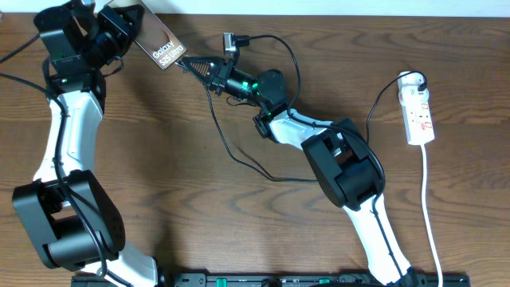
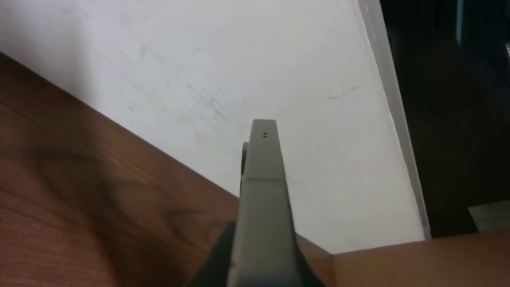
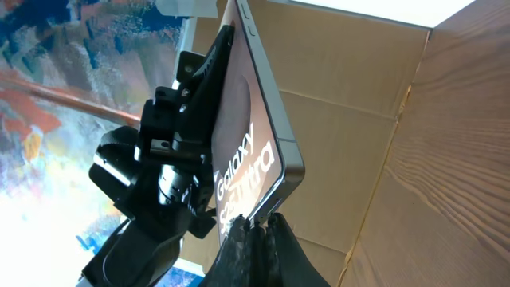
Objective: Plug charger to phone and switch on socket
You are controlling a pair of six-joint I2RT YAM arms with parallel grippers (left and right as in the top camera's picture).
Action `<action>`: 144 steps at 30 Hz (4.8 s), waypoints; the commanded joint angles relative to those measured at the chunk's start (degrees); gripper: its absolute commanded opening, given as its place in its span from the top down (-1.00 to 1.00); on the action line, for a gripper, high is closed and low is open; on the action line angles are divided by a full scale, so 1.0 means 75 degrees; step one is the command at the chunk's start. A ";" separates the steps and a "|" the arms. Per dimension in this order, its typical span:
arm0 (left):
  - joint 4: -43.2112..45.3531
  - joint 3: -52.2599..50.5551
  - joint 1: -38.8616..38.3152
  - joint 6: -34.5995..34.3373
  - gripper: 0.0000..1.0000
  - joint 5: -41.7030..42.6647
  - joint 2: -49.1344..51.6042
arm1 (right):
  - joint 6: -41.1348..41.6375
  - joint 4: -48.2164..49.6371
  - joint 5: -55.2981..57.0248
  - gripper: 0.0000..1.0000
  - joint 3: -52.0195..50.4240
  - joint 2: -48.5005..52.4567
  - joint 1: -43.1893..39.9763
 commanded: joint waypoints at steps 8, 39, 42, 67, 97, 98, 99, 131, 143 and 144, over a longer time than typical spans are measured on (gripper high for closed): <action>-0.0128 -0.0012 0.0160 -0.0274 0.85 0.1247 -0.0087 | -0.0099 -0.0105 0.0650 0.98 0.0221 -0.0117 0.0251; 0.0772 -0.0009 0.0839 -0.1440 0.85 0.1550 -0.0087 | -0.1084 -0.0871 -0.0274 0.98 0.0221 -0.0117 0.0175; 0.1457 -0.0009 0.0927 -0.2017 0.86 0.2025 -0.0087 | -0.1623 -0.1303 -0.0860 0.98 0.0221 -0.0117 0.0064; 0.2238 -0.0009 0.0909 -0.2430 0.85 0.3401 -0.0087 | -0.9043 -1.2584 0.2253 0.98 0.0224 -0.3418 -0.1279; 0.2235 -0.0012 0.0699 -0.1941 0.85 0.3955 -0.0087 | -0.7198 -1.6390 0.5744 -0.98 0.0163 -0.3888 -0.0629; 0.2238 -0.0012 0.0699 -0.1941 0.85 0.3978 -0.0087 | -0.7026 -1.6428 0.5747 -0.99 0.0149 -0.3821 -0.0533; 0.2238 -0.0012 0.0699 -0.1941 0.85 0.4004 -0.0087 | -0.6831 -1.6466 0.5747 -0.99 0.0149 -0.3771 -0.0466; 0.2238 -0.0012 0.0699 -0.1743 0.85 0.4135 -0.0087 | -0.4672 -1.5982 0.5298 -0.35 0.0149 -0.2049 -0.0583; 0.2238 -0.0012 0.0699 -0.1743 0.85 0.4135 -0.0087 | -0.4852 -1.5588 0.5377 -0.17 0.0149 -0.2037 -0.1000; 0.2238 -0.0012 0.0699 -0.1743 0.85 0.4135 -0.0087 | -0.4852 -1.5585 0.5374 -0.17 0.0149 -0.2037 -0.1000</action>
